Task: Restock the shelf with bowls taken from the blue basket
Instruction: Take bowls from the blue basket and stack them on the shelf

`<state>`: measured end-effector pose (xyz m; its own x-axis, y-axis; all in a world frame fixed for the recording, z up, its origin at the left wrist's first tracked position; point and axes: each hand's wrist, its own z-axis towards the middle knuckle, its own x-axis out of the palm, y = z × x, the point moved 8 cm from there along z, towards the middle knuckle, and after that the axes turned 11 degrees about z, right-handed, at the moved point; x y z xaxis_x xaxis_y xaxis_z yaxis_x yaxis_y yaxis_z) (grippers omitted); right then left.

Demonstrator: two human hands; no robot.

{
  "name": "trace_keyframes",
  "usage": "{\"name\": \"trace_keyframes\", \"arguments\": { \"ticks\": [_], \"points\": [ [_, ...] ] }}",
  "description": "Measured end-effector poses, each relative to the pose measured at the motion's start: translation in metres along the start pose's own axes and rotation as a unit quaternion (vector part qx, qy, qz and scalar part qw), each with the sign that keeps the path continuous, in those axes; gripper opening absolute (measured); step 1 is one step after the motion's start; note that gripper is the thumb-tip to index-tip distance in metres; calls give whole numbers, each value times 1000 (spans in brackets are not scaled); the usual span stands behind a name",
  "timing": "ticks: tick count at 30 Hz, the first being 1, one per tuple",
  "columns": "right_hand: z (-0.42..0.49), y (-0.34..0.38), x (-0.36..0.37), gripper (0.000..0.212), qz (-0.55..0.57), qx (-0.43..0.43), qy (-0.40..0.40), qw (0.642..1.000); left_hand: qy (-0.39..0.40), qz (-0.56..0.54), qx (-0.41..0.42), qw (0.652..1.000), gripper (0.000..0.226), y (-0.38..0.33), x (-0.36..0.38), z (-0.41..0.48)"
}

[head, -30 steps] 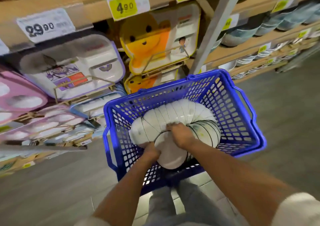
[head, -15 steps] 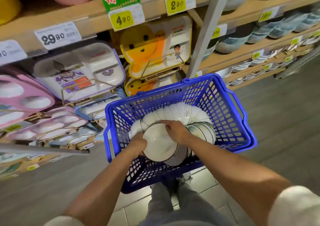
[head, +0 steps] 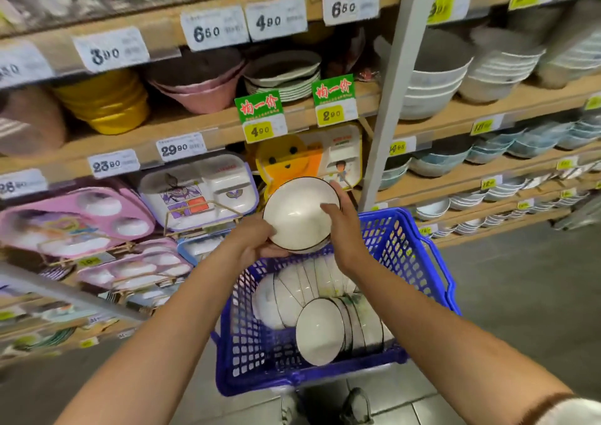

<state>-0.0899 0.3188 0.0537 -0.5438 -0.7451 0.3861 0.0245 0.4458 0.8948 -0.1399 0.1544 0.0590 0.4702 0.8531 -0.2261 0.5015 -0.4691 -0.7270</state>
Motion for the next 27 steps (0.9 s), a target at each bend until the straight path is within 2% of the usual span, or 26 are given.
{"name": "trace_keyframes", "arguments": {
  "ticks": [4, 7, 10, 13, 18, 23, 27],
  "points": [
    [3, 45, 0, 42, 24, -16, -35, 999, -31, -26, 39, 998, 34, -35, 7, -22],
    [-2, 76, -3, 41, 73, -8, -58, 996, -68, -10, 104, 992, 26, -60, 16, -36],
    [-11, 107, -7, 46, 121, -11, -86, 989, -125, -49, 195, 972, 22, -90, 29, -53],
    [-23, 145, -15, 46, 141, -51, -113, 982, -127, -119, 266, 948, 20, -122, 47, -75],
    [-51, 202, -37, 33, 177, -104, -172, 964, -58, -212, 344, 913, 23, -167, 83, -103],
    [-79, 245, -75, 35, 162, -128, -216, 954, 52, -245, 317, 915, 28, -193, 135, -115],
    [-93, 269, -112, 32, 185, -112, -220, 951, 153, -258, 336, 893, 31, -219, 177, -137]
  ]
}}
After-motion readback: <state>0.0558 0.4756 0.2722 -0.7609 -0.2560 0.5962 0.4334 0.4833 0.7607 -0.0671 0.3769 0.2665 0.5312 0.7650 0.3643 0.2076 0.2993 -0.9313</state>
